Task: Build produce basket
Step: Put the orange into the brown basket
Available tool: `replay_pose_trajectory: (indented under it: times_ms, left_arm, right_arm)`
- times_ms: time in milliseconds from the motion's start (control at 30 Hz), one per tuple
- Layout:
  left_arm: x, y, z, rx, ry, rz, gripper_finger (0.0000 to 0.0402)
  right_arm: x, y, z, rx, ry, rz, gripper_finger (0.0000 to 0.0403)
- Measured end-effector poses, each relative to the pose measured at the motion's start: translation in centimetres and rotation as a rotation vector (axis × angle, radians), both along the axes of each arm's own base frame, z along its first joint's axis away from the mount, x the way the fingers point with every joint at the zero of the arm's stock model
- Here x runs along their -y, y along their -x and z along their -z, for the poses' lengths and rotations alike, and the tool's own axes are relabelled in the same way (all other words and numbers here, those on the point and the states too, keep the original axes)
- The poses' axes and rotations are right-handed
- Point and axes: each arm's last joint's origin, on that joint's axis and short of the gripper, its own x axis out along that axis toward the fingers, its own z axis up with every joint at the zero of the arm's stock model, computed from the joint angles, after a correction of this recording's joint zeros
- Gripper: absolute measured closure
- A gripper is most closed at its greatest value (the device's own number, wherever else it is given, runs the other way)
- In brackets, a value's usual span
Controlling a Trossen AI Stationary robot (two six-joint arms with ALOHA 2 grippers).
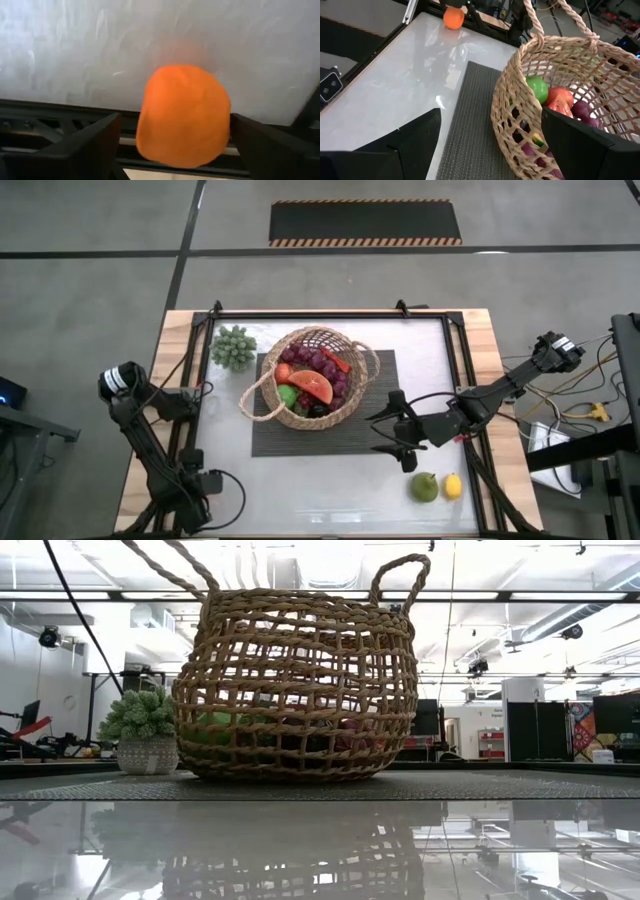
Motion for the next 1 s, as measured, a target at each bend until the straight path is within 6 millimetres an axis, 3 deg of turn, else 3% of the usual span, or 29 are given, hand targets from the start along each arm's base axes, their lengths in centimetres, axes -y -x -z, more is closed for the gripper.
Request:
replay_pose_trajectory:
  times_ms: [300,400,600,800,900,1000]
  left_arm:
    - [0.3,-0.2,0.9,-0.016,-0.037,-0.040,0.0178]
    - [-0.2,-0.9,0.3,0.098,-0.076,-0.108,0.0187]
    - [-2.5,-3.7,-2.5,0.514,-0.168,-0.295,0.0187]
    - [-6.0,-5.4,-7.9,1.138,-0.290,-0.463,0.0187]
    - [-6.8,-5.7,-10.2,1.429,-0.329,-0.523,0.0174]
    - [-6.6,-6.4,-11.1,1.577,-0.430,-0.496,0.0168]
  right_arm:
    - [0.0,0.0,0.1,-0.002,0.010,-0.004,0.0076]
    - [0.1,0.2,0.5,-0.011,0.059,-0.024,0.0076]
    - [0.4,0.2,0.6,-0.004,0.068,-0.017,0.0076]
    - [0.0,-0.6,0.2,0.087,0.110,-0.055,0.0076]
    - [-0.4,-1.4,-0.1,0.170,0.157,-0.081,0.0076]
    - [-1.0,-2.8,0.0,0.282,0.219,-0.108,0.0076]
